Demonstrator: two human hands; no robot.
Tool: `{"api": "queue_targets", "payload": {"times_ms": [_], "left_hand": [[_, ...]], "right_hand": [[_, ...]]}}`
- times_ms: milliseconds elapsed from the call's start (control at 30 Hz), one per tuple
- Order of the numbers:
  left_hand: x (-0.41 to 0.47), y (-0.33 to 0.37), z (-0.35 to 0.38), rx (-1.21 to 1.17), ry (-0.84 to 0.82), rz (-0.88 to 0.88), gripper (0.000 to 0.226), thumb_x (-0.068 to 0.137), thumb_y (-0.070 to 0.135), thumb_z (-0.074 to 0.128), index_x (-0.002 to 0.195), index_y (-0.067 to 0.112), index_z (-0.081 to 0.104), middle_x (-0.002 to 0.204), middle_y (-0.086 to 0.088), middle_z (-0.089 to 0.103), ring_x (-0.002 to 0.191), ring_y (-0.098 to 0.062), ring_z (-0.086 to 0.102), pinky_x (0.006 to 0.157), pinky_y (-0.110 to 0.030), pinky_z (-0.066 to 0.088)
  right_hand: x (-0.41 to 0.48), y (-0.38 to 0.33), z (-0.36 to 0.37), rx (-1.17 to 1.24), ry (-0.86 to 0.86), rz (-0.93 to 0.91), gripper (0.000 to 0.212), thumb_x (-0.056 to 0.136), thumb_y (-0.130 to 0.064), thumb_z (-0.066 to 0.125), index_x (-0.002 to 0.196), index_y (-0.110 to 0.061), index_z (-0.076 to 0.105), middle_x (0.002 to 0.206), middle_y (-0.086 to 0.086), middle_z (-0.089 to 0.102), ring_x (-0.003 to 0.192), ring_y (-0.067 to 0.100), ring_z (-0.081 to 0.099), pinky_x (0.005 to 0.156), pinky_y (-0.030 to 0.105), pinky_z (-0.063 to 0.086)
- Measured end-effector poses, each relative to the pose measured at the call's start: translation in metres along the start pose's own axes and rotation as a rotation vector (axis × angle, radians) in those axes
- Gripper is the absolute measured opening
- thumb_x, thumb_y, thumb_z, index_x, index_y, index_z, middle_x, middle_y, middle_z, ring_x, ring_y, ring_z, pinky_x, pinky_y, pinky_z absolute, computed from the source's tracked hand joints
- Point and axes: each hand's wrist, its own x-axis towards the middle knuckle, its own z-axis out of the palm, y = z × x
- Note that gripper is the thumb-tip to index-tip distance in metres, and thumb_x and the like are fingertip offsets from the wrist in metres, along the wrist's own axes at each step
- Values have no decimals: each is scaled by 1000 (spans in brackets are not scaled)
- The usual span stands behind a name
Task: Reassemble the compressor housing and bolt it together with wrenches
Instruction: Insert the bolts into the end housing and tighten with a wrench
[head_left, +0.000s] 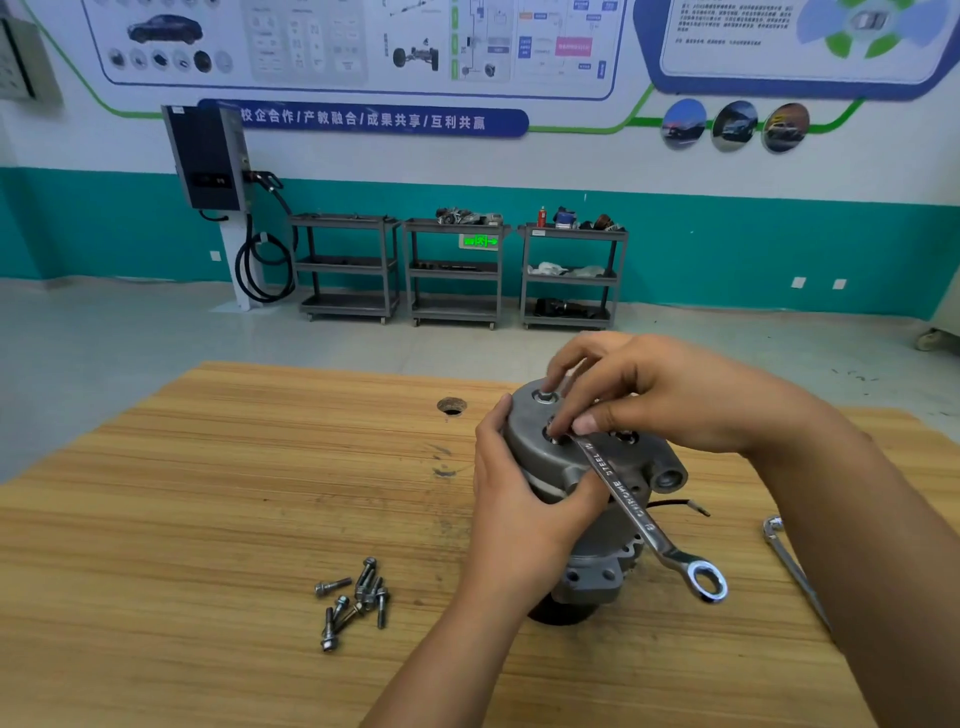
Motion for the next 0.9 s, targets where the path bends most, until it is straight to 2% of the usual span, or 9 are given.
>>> {"api": "queue_targets", "payload": {"times_ms": [133, 233, 300, 433, 500, 567, 633, 767, 900], "left_hand": [[0, 0, -1, 3, -6, 0, 92, 52, 67, 66, 127, 58, 14, 137, 13, 41, 123, -10, 47, 100, -32, 46], [-1, 2, -1, 10, -5, -6, 93, 51, 68, 66, 127, 59, 14, 137, 14, 40, 122, -8, 47, 97, -28, 46], [0, 2, -1, 18, -7, 0, 92, 53, 66, 69, 126, 59, 14, 137, 14, 40, 122, -9, 47, 98, -30, 46], [-1, 1, 0, 19, -10, 44, 77, 67, 51, 73, 121, 60, 18, 136, 23, 34, 123, -7, 45, 100, -35, 45], [-1, 2, -1, 20, -9, 33, 74, 60, 59, 68, 116, 62, 19, 135, 18, 38, 123, -7, 45, 98, -33, 46], [0, 2, -2, 10, -2, 15, 78, 55, 65, 64, 118, 57, 20, 133, 14, 42, 122, -8, 47, 97, -33, 47], [0, 1, -4, 0, -8, 10, 79, 54, 66, 64, 117, 61, 17, 135, 15, 40, 122, -6, 46, 98, -32, 46], [1, 0, -6, -4, -7, 8, 81, 55, 63, 66, 118, 60, 15, 135, 15, 41, 121, -5, 47, 98, -30, 46], [0, 2, -2, -3, -13, 4, 85, 52, 67, 65, 121, 59, 16, 135, 16, 41, 122, -4, 46, 100, -31, 45]], "right_hand": [[4, 11, 0, 105, -60, 28, 30, 86, -7, 63, 91, -35, 71, 106, -11, 71, 103, -1, 61, 93, 19, 45], [0, 19, 0, 274, -51, 55, 34, 83, -3, 64, 91, -34, 73, 105, -13, 71, 104, 0, 62, 88, 12, 46], [-1, 22, 4, 315, -19, 67, 32, 82, -3, 65, 91, -32, 74, 102, -11, 72, 100, 2, 64, 84, 13, 47], [8, 18, 16, 133, 84, 7, 19, 81, -12, 70, 86, -31, 70, 83, -13, 64, 82, -2, 59, 76, 13, 44], [13, 14, 22, 77, 157, 20, 19, 83, -17, 69, 89, -35, 67, 76, -13, 60, 75, -1, 56, 69, 14, 43], [18, 11, 29, -18, 219, 26, 23, 86, -21, 65, 102, -37, 61, 71, -9, 54, 68, 1, 52, 62, 14, 41], [21, 10, 32, -136, 257, 23, 23, 89, -22, 62, 108, -33, 57, 69, -7, 50, 65, 3, 49, 59, 14, 38], [21, 7, 28, -320, 276, 71, 14, 89, -25, 61, 98, -19, 69, 82, -9, 48, 79, 9, 48, 68, 21, 35], [11, 5, 16, -452, 224, 149, 22, 90, -32, 58, 106, -24, 71, 94, -10, 41, 92, 8, 37, 76, 22, 27]]}}
